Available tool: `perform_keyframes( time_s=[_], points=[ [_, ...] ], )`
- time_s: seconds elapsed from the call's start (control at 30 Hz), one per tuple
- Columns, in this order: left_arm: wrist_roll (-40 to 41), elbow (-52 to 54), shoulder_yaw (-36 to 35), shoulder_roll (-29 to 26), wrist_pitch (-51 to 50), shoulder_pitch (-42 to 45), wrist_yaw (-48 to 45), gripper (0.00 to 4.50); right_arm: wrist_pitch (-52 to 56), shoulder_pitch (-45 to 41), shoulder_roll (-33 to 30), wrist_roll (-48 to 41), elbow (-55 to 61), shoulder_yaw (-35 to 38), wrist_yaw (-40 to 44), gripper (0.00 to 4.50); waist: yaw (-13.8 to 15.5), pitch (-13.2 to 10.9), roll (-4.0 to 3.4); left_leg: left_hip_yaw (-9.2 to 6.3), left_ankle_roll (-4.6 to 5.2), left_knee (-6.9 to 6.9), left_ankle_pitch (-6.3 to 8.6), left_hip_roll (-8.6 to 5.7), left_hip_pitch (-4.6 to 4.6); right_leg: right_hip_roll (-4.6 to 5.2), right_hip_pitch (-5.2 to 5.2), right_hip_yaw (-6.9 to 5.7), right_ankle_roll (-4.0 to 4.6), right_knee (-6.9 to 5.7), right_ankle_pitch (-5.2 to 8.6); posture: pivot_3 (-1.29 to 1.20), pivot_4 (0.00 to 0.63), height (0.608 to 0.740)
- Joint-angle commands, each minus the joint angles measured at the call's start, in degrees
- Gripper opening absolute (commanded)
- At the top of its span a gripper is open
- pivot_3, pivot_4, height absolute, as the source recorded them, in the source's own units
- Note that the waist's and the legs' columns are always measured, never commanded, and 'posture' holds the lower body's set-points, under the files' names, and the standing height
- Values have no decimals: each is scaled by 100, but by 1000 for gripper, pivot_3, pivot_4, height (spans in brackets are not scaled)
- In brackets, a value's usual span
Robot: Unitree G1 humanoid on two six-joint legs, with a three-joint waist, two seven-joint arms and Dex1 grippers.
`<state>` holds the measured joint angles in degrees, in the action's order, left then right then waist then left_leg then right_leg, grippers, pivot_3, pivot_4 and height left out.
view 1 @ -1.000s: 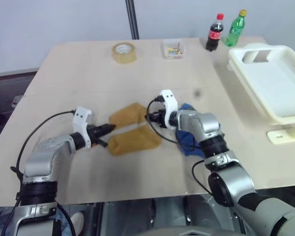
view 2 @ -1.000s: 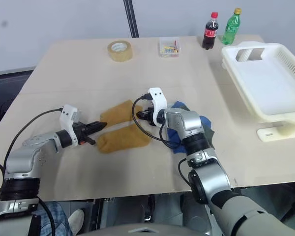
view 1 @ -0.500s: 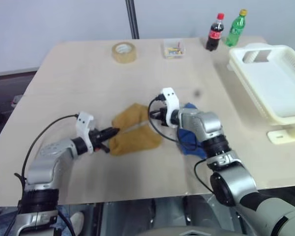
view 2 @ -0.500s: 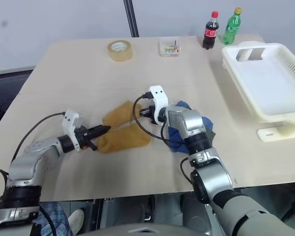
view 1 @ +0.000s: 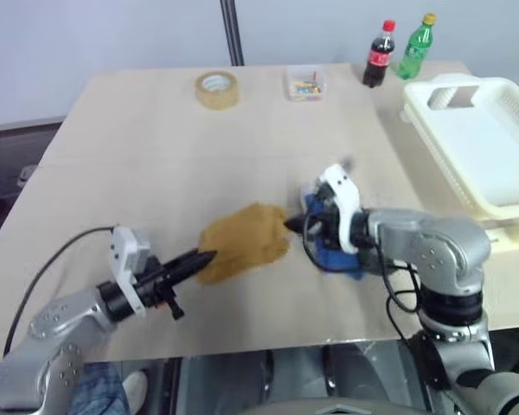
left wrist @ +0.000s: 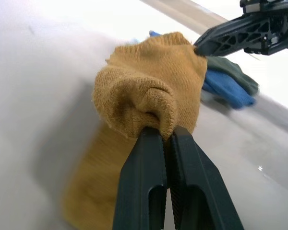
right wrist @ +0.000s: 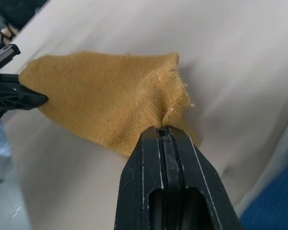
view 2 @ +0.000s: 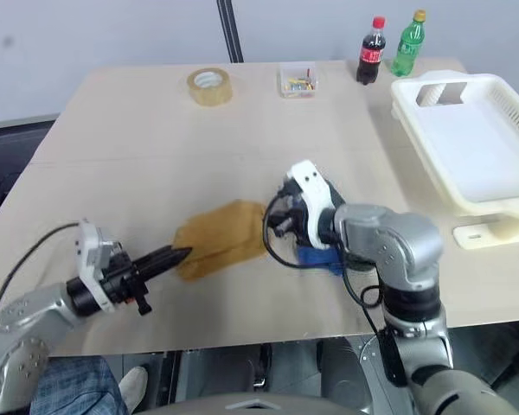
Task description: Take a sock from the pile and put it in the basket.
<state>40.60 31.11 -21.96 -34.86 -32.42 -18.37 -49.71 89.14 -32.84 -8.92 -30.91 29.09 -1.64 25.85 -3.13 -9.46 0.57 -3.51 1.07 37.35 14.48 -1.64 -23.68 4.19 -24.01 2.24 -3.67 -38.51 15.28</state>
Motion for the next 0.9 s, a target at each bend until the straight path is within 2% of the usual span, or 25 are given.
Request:
perform_keyframes(
  time_s=[0.03, 0.23, 0.73, 0.8, 0.83, 0.87, 0.9],
  points=[
    [-183, 255, -3, 140, 264, -202, 235, 0, 112, 81, 58, -88, 309, 58, -149, 40, 23, 0, -1, 0, 0, 0, 0, 0, 2, 0, 1, 0, 0, -2, 0, 0, 150, 738],
    [-485, 94, 148, 278, 531, -208, 487, 0, 68, 162, 35, -85, 308, -78, -283, 40, 91, 0, 0, -1, 0, 4, 0, -5, 3, -14, 7, -19, 1, -1, 0, 0, 150, 738],
    [-638, -223, 424, 459, 649, -75, 768, 0, -439, 140, 39, -9, -137, -411, -426, 40, 81, 1, 1, -4, 0, 7, -1, -7, 3, -19, 9, -26, 0, -2, 0, 0, 150, 738],
    [-672, -244, 496, 449, 633, -94, 771, 0, -507, 129, 34, 5, -199, -451, -437, 664, 80, 0, 1, -4, 0, 7, -1, -7, 3, -20, 9, -26, 0, -3, 0, 0, 150, 738],
    [-689, -261, 521, 457, 640, -98, 779, 0, -540, 124, 10, 11, -213, -472, -435, 808, 81, 0, 1, -4, 0, 7, -1, -7, 3, -20, 9, -26, 0, -3, 0, 0, 150, 738],
    [-707, -281, 537, 460, 639, -96, 789, 0, -566, 117, -10, 16, -223, -483, -432, 1216, 82, 0, 1, -4, 0, 7, -1, -7, 3, -20, 9, -27, 0, -3, 0, 0, 150, 738],
    [-752, -309, 542, 456, 663, -87, 795, 0, -609, 111, -23, 20, -232, -480, -435, 1987, 82, 0, 1, -4, 0, 8, -1, -8, 2, -19, 10, -26, 0, -2, 0, 0, 150, 738]
  ],
)
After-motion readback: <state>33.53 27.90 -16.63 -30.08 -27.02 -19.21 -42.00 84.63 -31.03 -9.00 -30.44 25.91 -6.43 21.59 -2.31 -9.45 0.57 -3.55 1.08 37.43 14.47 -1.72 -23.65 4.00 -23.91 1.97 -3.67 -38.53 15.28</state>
